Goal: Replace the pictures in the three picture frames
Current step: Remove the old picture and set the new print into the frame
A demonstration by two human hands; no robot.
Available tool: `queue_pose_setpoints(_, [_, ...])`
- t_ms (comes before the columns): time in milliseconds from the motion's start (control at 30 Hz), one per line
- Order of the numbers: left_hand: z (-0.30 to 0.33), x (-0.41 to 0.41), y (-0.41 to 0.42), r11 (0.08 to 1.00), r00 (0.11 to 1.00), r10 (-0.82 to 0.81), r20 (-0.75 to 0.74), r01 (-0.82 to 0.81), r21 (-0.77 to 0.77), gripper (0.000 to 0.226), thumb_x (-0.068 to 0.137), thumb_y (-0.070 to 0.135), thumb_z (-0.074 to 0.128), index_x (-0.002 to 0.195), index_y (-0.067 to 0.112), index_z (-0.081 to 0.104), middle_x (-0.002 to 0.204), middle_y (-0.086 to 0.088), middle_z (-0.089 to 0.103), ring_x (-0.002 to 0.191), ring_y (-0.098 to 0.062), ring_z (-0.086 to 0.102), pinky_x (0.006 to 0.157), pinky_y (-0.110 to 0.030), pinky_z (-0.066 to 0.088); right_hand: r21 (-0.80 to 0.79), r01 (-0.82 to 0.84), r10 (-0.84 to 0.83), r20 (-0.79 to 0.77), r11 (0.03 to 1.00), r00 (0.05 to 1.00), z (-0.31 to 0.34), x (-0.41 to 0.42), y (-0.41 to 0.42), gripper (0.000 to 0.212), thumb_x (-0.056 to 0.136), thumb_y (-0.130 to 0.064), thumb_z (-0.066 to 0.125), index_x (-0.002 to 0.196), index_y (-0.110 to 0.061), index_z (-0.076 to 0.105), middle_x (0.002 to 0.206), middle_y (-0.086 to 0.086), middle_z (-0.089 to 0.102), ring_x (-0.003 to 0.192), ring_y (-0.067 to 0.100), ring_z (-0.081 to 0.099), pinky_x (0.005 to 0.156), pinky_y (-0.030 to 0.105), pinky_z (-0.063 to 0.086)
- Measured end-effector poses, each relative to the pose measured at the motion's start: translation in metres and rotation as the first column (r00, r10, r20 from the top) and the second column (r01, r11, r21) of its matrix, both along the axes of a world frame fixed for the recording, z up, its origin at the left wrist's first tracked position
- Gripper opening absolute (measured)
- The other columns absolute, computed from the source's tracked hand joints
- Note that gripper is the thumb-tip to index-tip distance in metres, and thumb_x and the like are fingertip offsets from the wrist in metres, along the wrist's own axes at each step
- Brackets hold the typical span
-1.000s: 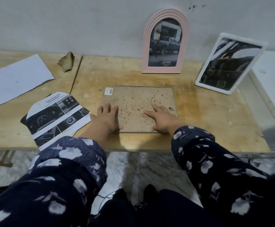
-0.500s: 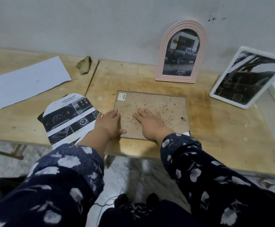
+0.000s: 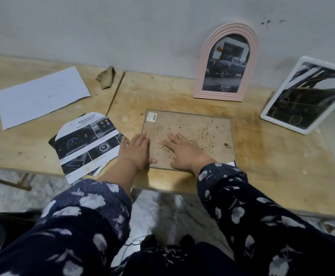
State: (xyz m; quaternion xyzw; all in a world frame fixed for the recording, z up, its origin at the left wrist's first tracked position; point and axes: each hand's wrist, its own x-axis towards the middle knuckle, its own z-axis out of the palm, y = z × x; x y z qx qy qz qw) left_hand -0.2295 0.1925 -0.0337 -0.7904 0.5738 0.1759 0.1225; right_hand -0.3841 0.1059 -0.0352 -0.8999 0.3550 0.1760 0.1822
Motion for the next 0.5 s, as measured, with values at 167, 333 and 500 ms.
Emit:
queue_pose_setpoints(167, [-0.006, 0.004, 0.006, 0.989, 0.989, 0.084, -0.124, -0.098, -0.111, 0.095, 0.088, 0.059, 0.053, 0.155, 0.016, 0.002, 0.162, 0.0, -0.001, 0.147, -0.024, 0.007, 0.119, -0.049, 0.012, -0.056, 0.283, -0.276, 0.113, 0.958, 0.955, -0.005, -0.048, 0.001, 0.07, 0.088, -0.052, 0.048, 0.149, -0.035, 0.019, 0.16, 0.001, 0.003, 0.147, 0.025, -0.001, 0.117, 0.054, 0.003])
queue_pose_setpoints(333, [-0.003, -0.004, 0.0, 0.9, 0.917, 0.33, -0.223, -0.377, -0.218, 0.066, 0.094, 0.05, 0.048, 0.146, 0.018, 0.024, 0.15, -0.009, 0.022, 0.138, -0.033, 0.02, 0.11, -0.051, 0.024, -0.24, 0.517, -0.498, 0.139, 0.821, 0.856, -0.007, -0.104, -0.009, 0.065, 0.091, -0.051, 0.041, 0.146, -0.021, 0.026, 0.151, 0.01, 0.023, 0.137, 0.031, 0.021, 0.111, 0.051, 0.019])
queue_pose_setpoints(500, [-0.009, -0.01, -0.002, 0.87, 0.893, 0.401, -0.204, -0.441, -0.219, 0.053, 0.098, 0.049, 0.036, 0.142, 0.019, 0.035, 0.145, -0.01, 0.029, 0.134, -0.033, 0.025, 0.108, -0.051, 0.024, -0.162, 0.762, -0.744, 0.168, 0.627, 0.647, -0.008, -0.133, -0.013, 0.056, 0.092, -0.046, 0.04, 0.134, -0.01, 0.04, 0.134, 0.013, 0.038, 0.124, 0.031, 0.033, 0.098, 0.045, 0.031])
